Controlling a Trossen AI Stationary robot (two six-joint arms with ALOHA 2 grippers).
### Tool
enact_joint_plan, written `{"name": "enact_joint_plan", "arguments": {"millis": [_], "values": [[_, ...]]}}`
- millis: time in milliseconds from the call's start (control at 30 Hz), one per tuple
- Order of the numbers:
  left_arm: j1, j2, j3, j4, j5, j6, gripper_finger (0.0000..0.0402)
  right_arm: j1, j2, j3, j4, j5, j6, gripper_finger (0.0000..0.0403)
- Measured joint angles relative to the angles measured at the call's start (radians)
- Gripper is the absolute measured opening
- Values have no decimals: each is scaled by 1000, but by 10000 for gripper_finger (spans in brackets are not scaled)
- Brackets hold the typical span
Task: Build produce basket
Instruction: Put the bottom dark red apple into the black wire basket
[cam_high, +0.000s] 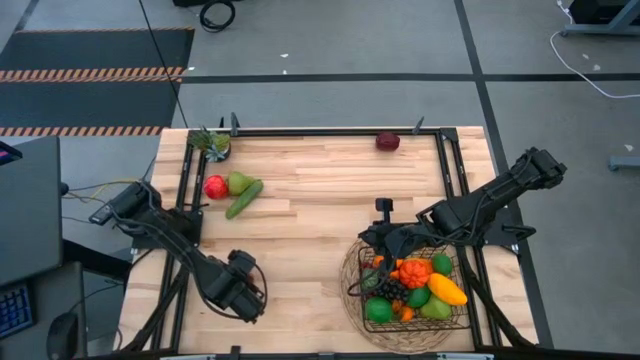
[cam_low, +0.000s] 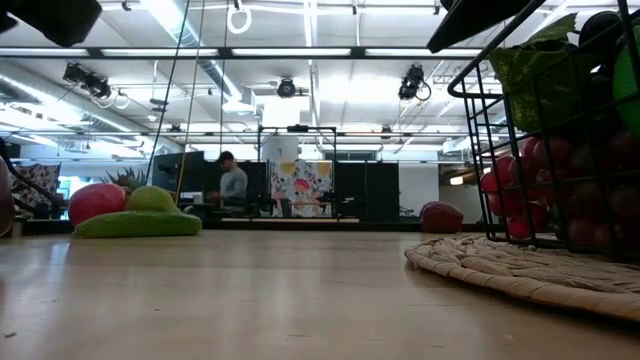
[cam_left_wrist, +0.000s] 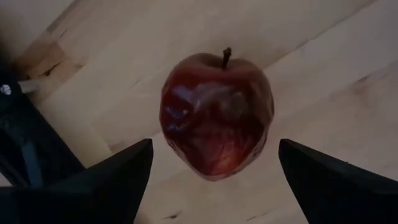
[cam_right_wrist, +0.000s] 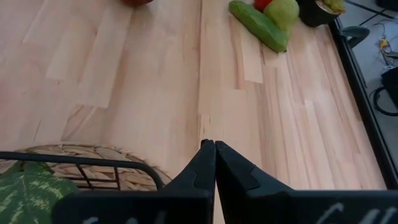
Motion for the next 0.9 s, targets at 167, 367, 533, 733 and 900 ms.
{"name": "enact_joint_plan", "arguments": {"millis": [167,367,533,733,900], "values": [[17,-4,-99,145,13,3,355,0,0,0,0,-1,0,18],[46,-38,-201,204,53,26,355,0,0,0,0,-1,0,18],[60,-71,-226,290,44,9,355,0,0,0,1,-1,0,18],[62,-70,-225,295,44,0,355,0,0,0,0,-3,0,18],[61,-70,-226,297,-30,25,350,0,0,0,0,-3,2,18]]}}
